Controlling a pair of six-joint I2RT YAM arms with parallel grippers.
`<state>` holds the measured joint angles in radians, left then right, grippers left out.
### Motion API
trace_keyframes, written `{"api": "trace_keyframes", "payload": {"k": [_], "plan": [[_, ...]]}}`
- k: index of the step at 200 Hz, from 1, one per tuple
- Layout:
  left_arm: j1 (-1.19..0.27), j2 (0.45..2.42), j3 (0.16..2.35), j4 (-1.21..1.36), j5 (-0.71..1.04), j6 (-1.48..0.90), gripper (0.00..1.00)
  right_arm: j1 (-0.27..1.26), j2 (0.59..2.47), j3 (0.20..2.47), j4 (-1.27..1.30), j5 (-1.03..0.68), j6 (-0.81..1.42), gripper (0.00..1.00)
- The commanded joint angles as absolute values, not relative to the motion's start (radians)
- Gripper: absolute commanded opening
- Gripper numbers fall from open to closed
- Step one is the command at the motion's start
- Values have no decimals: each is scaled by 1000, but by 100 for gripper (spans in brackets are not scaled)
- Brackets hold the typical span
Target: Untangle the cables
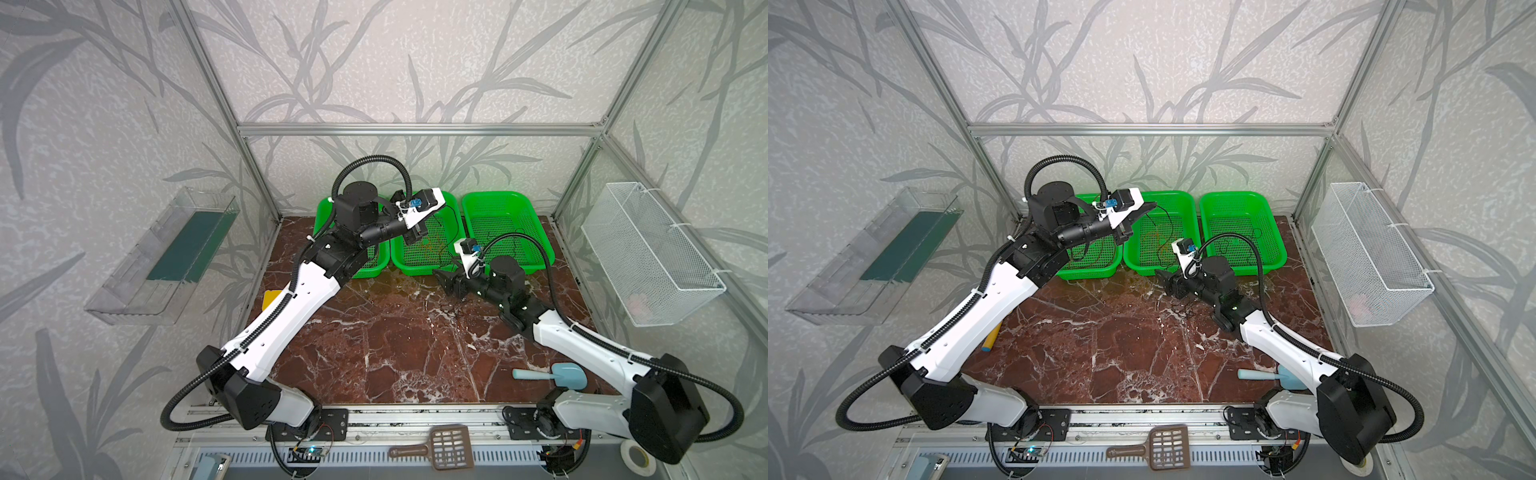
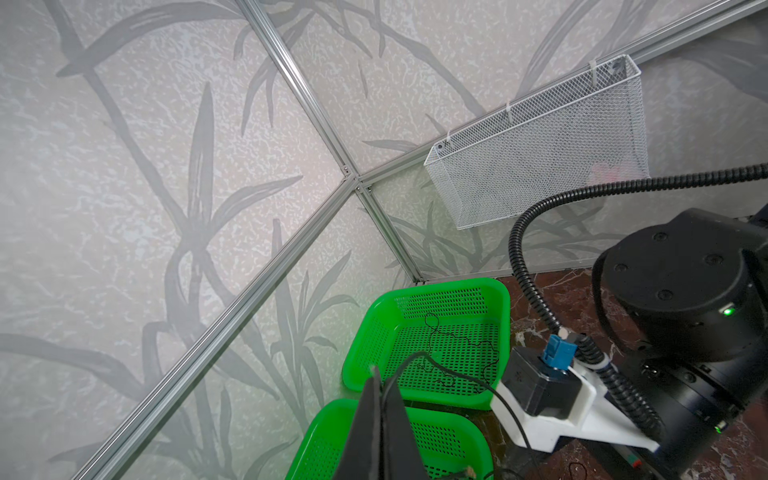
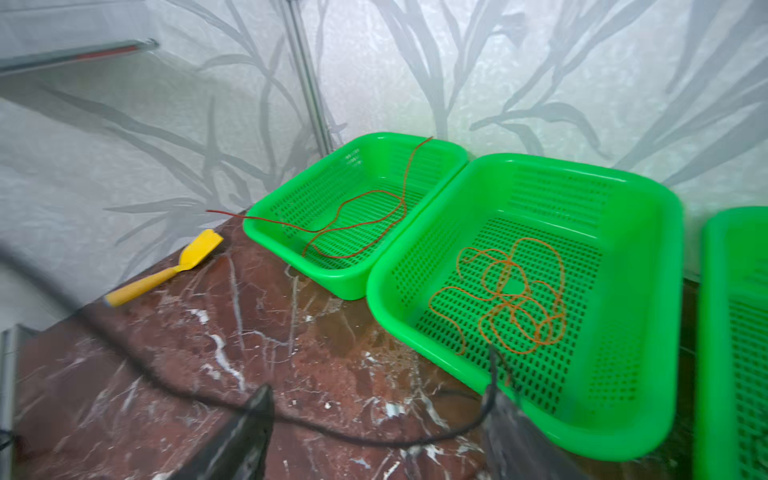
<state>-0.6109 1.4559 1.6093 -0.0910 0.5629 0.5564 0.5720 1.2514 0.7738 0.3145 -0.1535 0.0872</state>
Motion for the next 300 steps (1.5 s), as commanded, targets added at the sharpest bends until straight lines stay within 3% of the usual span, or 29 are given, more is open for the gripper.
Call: {"api": "trace_keyframes", "payload": {"k": [1, 39, 72, 84, 134, 167, 204, 233, 258, 300], "plan": [[-632, 1479, 1633, -72, 601, 564, 0, 573, 1246, 806, 312, -61, 34, 74], [-656, 1491, 1641, -57, 605, 555, 0, 572, 1250, 821, 341, -61, 21, 71], [-658, 1494, 1638, -39, 604, 532, 0, 573, 1245, 821, 361, -53, 13, 63], [-658, 1494, 1635, -31, 604, 525, 0, 572, 1239, 817, 372, -69, 10, 56], [-657, 1505, 1616, -4, 573, 507, 0, 563, 1204, 821, 338, -37, 1, 10], [-649, 1503, 1538, 54, 514, 461, 0, 492, 1171, 832, 305, -32, 48, 2], [-639, 1480, 1414, 130, 486, 376, 30, 379, 1169, 911, 221, -44, 77, 0], [-630, 1459, 1301, 172, 449, 307, 64, 282, 1212, 1020, 129, -52, 83, 0], [-626, 1456, 1216, 172, 416, 266, 72, 188, 1309, 1143, 23, -30, 93, 0], [-629, 1487, 1092, 142, 407, 244, 72, 128, 1524, 1309, -51, 46, 50, 0]]}}
